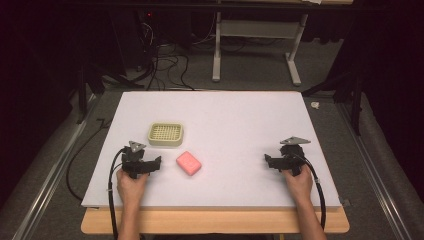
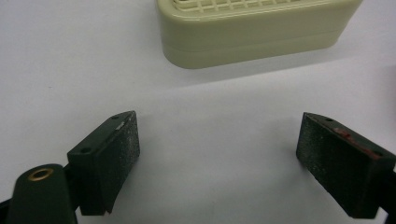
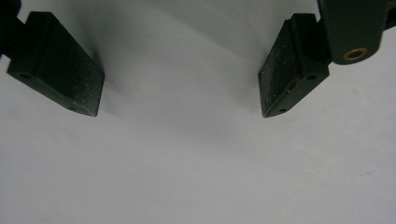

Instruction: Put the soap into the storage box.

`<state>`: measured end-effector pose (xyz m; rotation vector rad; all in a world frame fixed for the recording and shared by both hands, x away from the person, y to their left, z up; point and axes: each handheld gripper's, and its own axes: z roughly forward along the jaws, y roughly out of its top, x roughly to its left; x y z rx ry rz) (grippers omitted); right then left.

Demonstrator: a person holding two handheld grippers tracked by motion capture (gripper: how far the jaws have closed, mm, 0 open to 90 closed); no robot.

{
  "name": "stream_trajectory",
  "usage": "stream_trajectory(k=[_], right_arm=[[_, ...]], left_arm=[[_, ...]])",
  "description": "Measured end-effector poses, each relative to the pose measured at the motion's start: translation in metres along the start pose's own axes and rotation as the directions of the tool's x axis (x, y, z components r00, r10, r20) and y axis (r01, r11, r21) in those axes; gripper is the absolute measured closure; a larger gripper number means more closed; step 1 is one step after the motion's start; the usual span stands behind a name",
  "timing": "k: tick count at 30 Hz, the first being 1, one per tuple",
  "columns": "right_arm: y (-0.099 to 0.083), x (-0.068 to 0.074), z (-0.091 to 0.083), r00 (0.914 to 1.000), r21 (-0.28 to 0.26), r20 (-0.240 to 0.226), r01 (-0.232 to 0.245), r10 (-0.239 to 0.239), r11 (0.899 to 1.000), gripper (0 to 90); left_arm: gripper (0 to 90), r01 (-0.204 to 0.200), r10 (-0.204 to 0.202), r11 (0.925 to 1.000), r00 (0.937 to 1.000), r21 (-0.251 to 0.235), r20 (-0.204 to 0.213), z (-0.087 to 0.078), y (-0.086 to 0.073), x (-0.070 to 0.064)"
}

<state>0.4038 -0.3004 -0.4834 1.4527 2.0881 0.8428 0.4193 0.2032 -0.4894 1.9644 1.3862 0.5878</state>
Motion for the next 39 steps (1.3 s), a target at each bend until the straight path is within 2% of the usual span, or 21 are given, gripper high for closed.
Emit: stream_trajectory(k=[13,19,25,29,31,33,39], right_arm=[[0.000,0.000,0.000,1.0000,0.001,0.000,0.002,-0.002,1.000,15.0],[0.000,0.000,0.000,1.0000,0.000,0.000,0.003,-0.003,1.000,15.0],[0.000,0.000,0.000,1.0000,0.001,0.000,0.003,-0.003,1.000,15.0],[0.000,0.000,0.000,1.0000,0.000,0.000,0.005,-0.005,1.000,15.0],[0.000,0.000,0.000,1.0000,0.000,0.000,0.005,-0.005,1.000,15.0],[0.000,0.000,0.000,1.0000,0.000,0.000,0.005,-0.005,1.000,15.0],[0.000,0.000,0.000,1.0000,-0.001,0.000,0.006,-0.006,1.000,15.0]], left_arm=[[13.8,0.009,-0.009,0.9999,1.0000,-0.006,0.003,-0.002,0.001,0.001],[13.7,0.032,-0.032,0.9994,0.9989,-0.013,0.034,-0.006,0.000,0.001],[13.6,0.022,-0.022,0.9996,0.9988,-0.017,0.044,-0.012,0.000,-0.002],[12.9,0.038,-0.035,0.9982,0.9964,-0.047,0.078,-0.019,0.001,-0.003],[11.9,0.056,-0.048,0.9963,0.9924,-0.065,0.113,-0.024,0.002,-0.003],[11.4,0.059,-0.049,0.9956,0.9907,-0.073,0.127,-0.027,0.002,-0.004],[11.2,0.039,-0.024,0.9951,0.9871,-0.091,0.159,-0.035,0.004,-0.012]])
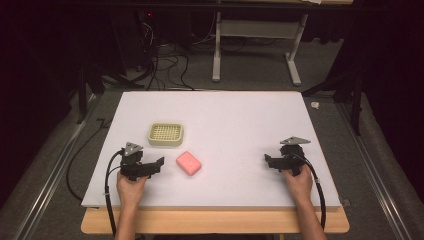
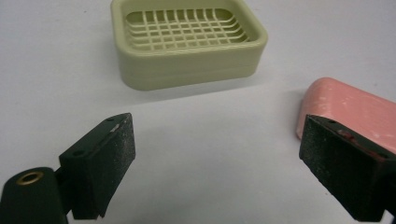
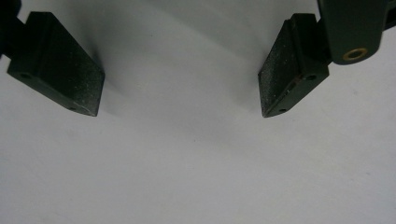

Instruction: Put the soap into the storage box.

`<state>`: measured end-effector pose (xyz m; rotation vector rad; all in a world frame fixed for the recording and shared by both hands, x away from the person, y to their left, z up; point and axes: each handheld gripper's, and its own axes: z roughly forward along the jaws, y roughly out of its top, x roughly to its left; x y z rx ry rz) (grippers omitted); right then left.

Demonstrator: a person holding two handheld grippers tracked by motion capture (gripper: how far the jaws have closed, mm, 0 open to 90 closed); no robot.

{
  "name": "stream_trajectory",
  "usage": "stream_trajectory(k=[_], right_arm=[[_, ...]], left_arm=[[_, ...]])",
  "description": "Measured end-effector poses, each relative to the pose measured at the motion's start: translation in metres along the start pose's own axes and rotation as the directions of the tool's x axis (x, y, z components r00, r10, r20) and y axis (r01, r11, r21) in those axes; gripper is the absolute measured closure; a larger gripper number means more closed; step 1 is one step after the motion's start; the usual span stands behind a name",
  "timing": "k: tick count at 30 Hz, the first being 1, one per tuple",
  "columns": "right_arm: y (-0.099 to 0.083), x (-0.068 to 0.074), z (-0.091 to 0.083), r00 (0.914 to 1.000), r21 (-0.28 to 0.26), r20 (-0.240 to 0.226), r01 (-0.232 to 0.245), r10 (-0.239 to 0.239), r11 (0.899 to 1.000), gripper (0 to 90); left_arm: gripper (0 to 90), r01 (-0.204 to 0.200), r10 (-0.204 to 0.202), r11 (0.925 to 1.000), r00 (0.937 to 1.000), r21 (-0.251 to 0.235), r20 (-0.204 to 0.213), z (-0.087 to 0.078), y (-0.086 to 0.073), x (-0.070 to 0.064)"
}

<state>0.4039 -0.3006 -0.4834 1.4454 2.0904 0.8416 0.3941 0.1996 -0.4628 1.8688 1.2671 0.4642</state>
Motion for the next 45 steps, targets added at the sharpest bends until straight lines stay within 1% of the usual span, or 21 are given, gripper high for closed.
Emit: stream_trajectory(k=[3,6,13,14,17,20,22,23,25,27,28,30,32,35,36,39,40,41,43,44,45], right_arm=[[0.000,0.000,0.000,1.0000,0.002,0.000,-0.003,0.003,1.000,15.0],[0.000,0.000,0.000,1.0000,0.000,-0.001,0.001,-0.001,1.000,15.0],[0.000,0.000,0.000,1.0000,0.001,0.000,-0.001,0.001,1.000,15.1],[0.000,0.000,0.000,1.0000,0.001,0.000,-0.001,0.001,1.000,15.1],[0.000,0.000,0.000,1.0000,0.001,0.000,0.001,-0.001,1.000,15.1],[0.000,0.000,0.000,1.0000,0.001,0.000,-0.001,0.001,1.000,15.1],[0.000,0.000,0.000,1.0000,0.003,-0.001,-0.001,0.001,1.000,15.1],[0.000,0.000,0.000,1.0000,0.001,0.000,-0.001,0.001,1.000,15.1],[0.000,0.000,0.000,1.0000,0.002,-0.001,0.000,0.000,1.000,15.1],[0.000,0.000,0.000,1.0000,0.003,-0.001,-0.001,0.001,1.000,15.1],[0.000,0.000,0.000,1.0000,0.002,-0.001,0.001,-0.001,1.000,15.1],[0.000,0.000,0.000,1.0000,0.001,0.000,-0.001,0.001,1.000,15.1],[0.000,0.000,0.000,1.0000,0.001,-0.001,-0.001,0.001,1.000,15.1],[0.000,0.000,0.000,1.0000,0.001,0.000,-0.001,0.001,1.000,15.1],[0.000,0.000,0.000,1.0000,0.001,0.000,-0.001,0.001,1.000,15.1],[0.000,0.000,0.000,1.0000,0.001,0.000,-0.001,0.001,1.000,15.1],[0.000,0.000,0.000,1.0000,0.001,0.000,-0.001,0.001,1.000,15.1],[0.000,0.000,0.000,1.0000,0.001,0.000,-0.001,0.001,1.000,15.1],[0.000,0.000,0.000,1.0000,0.002,-0.001,0.001,-0.001,1.000,15.1],[0.000,0.000,0.000,1.0000,0.001,-0.001,0.001,-0.001,1.000,15.1],[0.000,0.000,0.000,1.0000,0.002,-0.001,0.001,-0.001,1.000,15.1]], left_arm=[[10.9,-0.005,0.005,1.0000,0.9999,-0.003,0.010,-0.001,0.001,-0.003],[10.7,-0.025,0.025,0.9997,0.9993,-0.005,0.026,-0.004,0.003,-0.010],[10.7,-0.046,0.047,0.9989,0.9973,-0.003,0.057,-0.004,0.005,-0.021],[10.7,-0.063,0.062,0.9980,0.9957,0.002,0.068,-0.004,0.006,-0.026],[10.6,-0.075,0.075,0.9972,0.9945,0.000,0.074,-0.004,0.007,-0.030],[10.2,-0.092,0.091,0.9958,0.9923,0.000,0.084,-0.003,0.007,-0.036],[9.7,-0.107,0.107,0.9942,0.9899,0.001,0.093,-0.002,0.009,-0.042],[9.6,-0.107,0.107,0.9942,0.9899,0.001,0.093,-0.002,0.009,-0.042],[9.4,-0.120,0.119,0.9928,0.9876,0.001,0.102,-0.001,0.010,-0.046],[8.8,-0.140,0.139,0.9901,0.9839,0.000,0.112,0.000,0.011,-0.052],[8.6,-0.140,0.139,0.9901,0.9839,0.000,0.112,0.000,0.011,-0.052],[8.2,-0.158,0.156,0.9874,0.9805,0.006,0.119,0.003,0.012,-0.058],[7.7,-0.163,0.161,0.9865,0.9794,0.009,0.121,0.004,0.013,-0.059],[6.8,-0.182,0.179,0.9832,0.9757,0.015,0.126,0.008,0.013,-0.065],[6.7,-0.190,0.186,0.9817,0.9735,0.014,0.133,0.010,0.014,-0.068],[6.1,-0.196,0.193,0.9805,0.9725,0.012,0.130,0.013,0.014,-0.071],[5.6,-0.199,0.196,0.9798,0.9710,0.014,0.137,0.015,0.014,-0.073],[5.2,-0.199,0.196,0.9798,0.9710,0.014,0.137,0.015,0.014,-0.073],[5.7,-0.211,0.205,0.9771,0.9684,0.027,0.142,0.019,0.014,-0.076],[5.6,-0.219,0.214,0.9751,0.9676,0.031,0.135,0.020,0.014,-0.077],[5.7,-0.219,0.214,0.9751,0.9676,0.031,0.135,0.020,0.014,-0.077]])
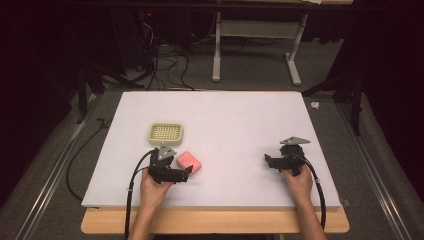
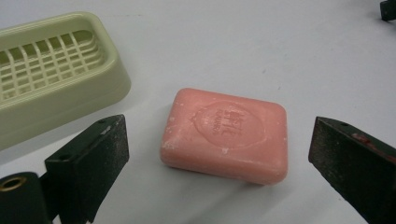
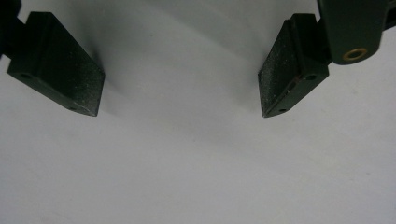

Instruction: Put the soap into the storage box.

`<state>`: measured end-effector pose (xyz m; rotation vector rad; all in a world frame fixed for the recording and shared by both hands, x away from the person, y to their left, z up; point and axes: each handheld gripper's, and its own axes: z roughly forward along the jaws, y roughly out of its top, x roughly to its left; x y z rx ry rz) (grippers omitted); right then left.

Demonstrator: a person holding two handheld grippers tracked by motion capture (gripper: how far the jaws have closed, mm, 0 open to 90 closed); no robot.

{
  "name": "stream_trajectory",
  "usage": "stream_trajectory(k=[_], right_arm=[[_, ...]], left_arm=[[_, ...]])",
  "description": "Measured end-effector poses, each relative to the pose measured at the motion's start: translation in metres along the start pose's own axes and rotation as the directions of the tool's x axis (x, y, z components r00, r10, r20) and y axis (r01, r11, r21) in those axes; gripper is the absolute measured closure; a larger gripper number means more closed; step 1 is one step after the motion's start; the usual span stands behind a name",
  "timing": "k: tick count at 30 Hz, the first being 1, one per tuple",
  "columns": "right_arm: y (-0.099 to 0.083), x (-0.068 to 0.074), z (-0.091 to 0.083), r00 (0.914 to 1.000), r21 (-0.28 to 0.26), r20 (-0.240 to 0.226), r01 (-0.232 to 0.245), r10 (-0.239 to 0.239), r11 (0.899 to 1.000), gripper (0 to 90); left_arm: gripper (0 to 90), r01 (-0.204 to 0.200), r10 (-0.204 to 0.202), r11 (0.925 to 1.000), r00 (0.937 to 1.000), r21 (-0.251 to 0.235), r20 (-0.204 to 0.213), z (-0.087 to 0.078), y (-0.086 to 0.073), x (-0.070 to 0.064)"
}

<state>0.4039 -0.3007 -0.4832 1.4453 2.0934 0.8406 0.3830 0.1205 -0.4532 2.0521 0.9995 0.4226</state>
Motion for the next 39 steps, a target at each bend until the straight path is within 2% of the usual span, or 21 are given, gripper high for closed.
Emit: stream_trajectory(k=[6,13,26,35,39], right_arm=[[0.000,0.000,0.000,1.0000,-0.001,0.001,0.000,0.000,1.000,15.1],[0.000,0.000,0.000,1.0000,0.000,0.000,-0.003,0.003,1.000,15.1],[0.000,0.000,0.000,1.0000,-0.001,0.001,-0.002,0.002,1.000,15.1],[0.000,0.000,0.000,1.0000,-0.002,0.000,-0.002,0.002,1.000,15.1],[0.000,0.000,0.000,1.0000,-0.002,0.000,-0.001,0.001,1.000,15.1]], left_arm=[[5.4,-0.023,0.023,0.9996,0.9997,0.014,-0.001,0.007,0.003,-0.005],[4.6,-0.051,0.051,0.9973,0.9986,0.053,0.011,0.023,0.008,-0.009],[3.5,-0.070,0.069,0.9919,0.9976,0.107,0.013,0.044,0.007,-0.008],[6.2,-0.080,0.080,0.9859,0.9968,0.147,0.007,0.051,0.004,-0.007],[6.6,-0.086,0.085,0.9854,0.9963,0.147,0.012,0.051,0.004,-0.007]])
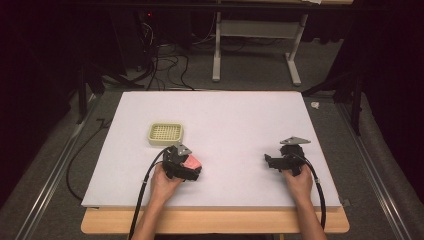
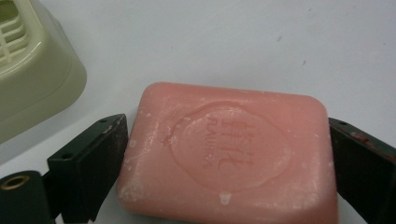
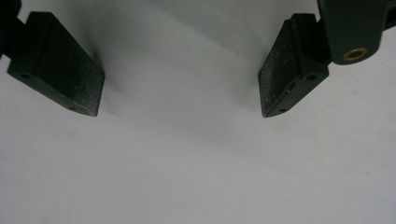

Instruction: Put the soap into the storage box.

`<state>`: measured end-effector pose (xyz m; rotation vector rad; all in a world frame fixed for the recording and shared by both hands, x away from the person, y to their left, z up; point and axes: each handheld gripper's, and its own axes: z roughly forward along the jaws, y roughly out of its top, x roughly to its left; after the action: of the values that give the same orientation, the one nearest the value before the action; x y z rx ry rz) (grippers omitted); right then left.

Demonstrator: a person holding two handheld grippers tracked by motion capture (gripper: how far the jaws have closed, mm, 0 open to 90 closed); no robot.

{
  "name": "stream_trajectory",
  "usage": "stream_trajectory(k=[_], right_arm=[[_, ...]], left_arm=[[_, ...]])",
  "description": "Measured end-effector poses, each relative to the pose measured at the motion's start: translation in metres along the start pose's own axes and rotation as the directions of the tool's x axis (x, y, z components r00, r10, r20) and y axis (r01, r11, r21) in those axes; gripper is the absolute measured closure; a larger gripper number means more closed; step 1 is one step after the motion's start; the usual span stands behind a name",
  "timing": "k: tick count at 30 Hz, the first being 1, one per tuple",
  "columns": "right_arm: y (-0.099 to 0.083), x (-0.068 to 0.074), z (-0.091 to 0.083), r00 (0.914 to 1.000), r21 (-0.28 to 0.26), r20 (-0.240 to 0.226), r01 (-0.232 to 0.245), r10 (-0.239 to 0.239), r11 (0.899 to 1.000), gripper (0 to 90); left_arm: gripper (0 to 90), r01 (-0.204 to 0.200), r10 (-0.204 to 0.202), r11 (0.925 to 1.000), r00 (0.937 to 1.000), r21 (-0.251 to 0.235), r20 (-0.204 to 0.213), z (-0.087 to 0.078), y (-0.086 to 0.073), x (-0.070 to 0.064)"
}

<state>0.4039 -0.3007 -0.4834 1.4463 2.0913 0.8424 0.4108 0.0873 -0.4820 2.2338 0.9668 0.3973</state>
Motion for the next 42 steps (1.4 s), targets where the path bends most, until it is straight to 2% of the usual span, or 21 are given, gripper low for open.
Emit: stream_trajectory(k=[4,9,17,23,32,42], right_arm=[[0.000,0.000,0.000,1.0000,-0.002,0.000,-0.001,0.001,1.000,15.1],[0.000,0.000,0.000,1.0000,-0.002,0.000,-0.001,0.001,1.000,15.1],[0.000,0.000,0.000,1.0000,0.000,0.000,0.000,0.000,1.000,15.1],[0.000,0.000,0.000,1.0000,-0.002,0.000,-0.001,0.001,1.000,15.1],[0.000,0.000,0.000,1.0000,-0.001,0.000,0.001,-0.001,1.000,15.1],[0.000,0.000,0.000,1.0000,0.000,-0.001,0.000,0.000,1.000,15.1]], left_arm=[[10.2,0.006,-0.006,1.0000,0.9997,-0.003,0.026,0.000,0.000,0.002],[13.4,0.000,0.000,1.0000,0.9995,-0.010,0.032,-0.001,-0.001,0.002],[13.7,0.000,0.001,0.9999,0.9996,-0.012,0.030,-0.001,-0.001,0.001],[13.7,-0.013,0.013,0.9998,0.9998,-0.018,0.013,-0.003,-0.001,-0.001],[13.7,-0.006,0.006,0.9976,1.0000,-0.070,-0.003,-0.020,0.001,0.001],[13.8,0.007,-0.010,0.9952,0.9995,-0.098,-0.029,-0.037,0.001,0.006]])
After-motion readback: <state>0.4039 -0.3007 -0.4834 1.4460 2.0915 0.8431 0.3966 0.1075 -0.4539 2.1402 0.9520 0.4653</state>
